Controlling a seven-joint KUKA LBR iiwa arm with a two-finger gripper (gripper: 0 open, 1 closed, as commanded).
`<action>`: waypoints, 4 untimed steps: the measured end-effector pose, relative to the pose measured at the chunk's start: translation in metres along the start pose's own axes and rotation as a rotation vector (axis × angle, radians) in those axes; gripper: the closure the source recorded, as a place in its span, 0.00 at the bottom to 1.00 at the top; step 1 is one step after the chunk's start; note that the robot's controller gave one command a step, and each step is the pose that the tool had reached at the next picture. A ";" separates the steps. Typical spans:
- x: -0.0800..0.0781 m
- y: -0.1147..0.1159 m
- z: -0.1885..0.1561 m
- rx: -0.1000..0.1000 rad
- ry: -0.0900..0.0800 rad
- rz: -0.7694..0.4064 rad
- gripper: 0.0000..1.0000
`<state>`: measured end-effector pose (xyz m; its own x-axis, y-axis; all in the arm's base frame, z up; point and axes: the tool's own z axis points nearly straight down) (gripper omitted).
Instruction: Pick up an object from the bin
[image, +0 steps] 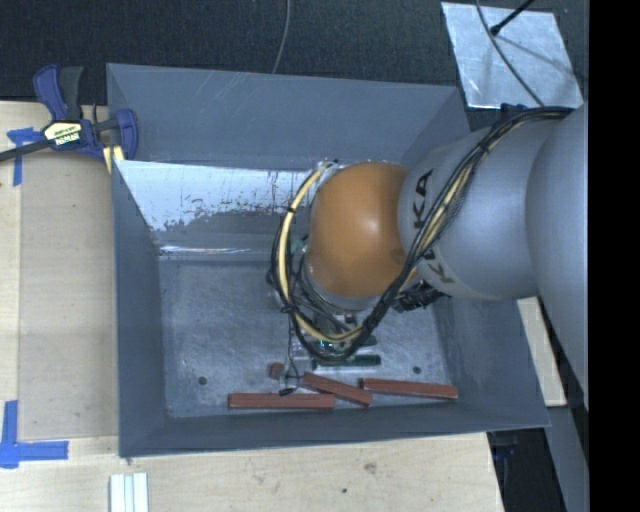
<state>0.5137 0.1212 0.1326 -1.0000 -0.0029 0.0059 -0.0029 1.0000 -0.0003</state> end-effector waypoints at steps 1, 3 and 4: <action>-0.002 0.000 -0.004 -0.001 -0.008 0.002 0.00; -0.005 -0.096 0.020 -0.001 -0.004 0.173 0.00; 0.004 -0.103 0.061 0.002 -0.013 -0.243 1.00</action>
Offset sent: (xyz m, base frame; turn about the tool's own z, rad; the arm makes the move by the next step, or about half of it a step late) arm 0.0239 -0.0567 -0.0626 -0.1359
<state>0.5101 0.0185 0.0719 -0.9700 -0.2431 -0.0067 -0.2431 0.9700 -0.0023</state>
